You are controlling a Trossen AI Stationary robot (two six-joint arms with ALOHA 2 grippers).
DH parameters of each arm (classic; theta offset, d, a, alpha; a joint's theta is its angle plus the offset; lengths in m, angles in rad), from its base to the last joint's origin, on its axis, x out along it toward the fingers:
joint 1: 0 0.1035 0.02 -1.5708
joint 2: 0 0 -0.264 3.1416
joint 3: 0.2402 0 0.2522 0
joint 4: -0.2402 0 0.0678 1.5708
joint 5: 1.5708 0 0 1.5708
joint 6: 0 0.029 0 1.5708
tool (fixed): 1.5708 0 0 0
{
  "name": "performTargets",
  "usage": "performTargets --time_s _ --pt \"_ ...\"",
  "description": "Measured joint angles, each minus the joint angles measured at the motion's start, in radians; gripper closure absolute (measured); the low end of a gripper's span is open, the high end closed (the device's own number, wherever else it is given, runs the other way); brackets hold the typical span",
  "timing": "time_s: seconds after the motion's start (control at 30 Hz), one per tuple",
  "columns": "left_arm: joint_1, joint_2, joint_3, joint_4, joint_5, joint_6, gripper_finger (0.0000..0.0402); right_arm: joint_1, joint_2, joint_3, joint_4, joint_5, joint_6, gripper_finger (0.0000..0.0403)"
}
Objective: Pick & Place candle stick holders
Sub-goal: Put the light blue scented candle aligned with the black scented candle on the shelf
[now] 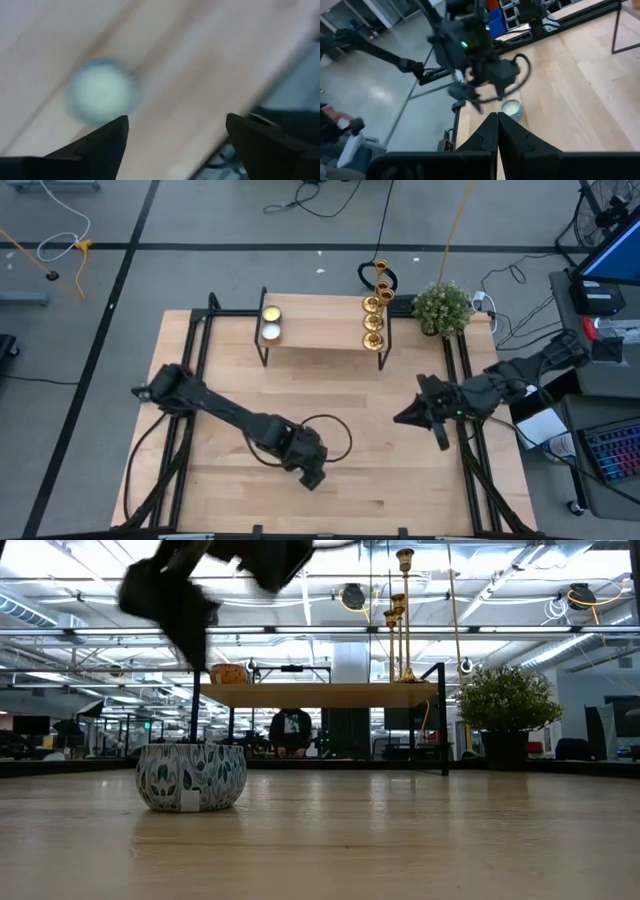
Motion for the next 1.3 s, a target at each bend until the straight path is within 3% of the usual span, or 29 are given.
performTargets --time_s 0.2,0.37,0.67,1.3 --pt "0.024 0.067 0.039 -0.221 -0.024 -0.155 0.0064 0.081 -0.011 0.0 -0.009 0.072 0.026 0.0403" --pt "0.033 0.068 0.041 -0.144 -0.025 -0.214 0.0053 0.109 0.003 0.0 -0.01 0.098 0.027 0.0403" --pt "0.033 0.068 0.041 -0.172 -0.086 -0.263 0.0041 0.113 0.036 0.0 -0.009 0.096 0.053 0.0403" --pt "0.033 0.068 -0.045 -0.091 -0.031 -0.312 0.0041 0.113 0.042 -0.001 -0.009 0.093 0.073 0.0403"
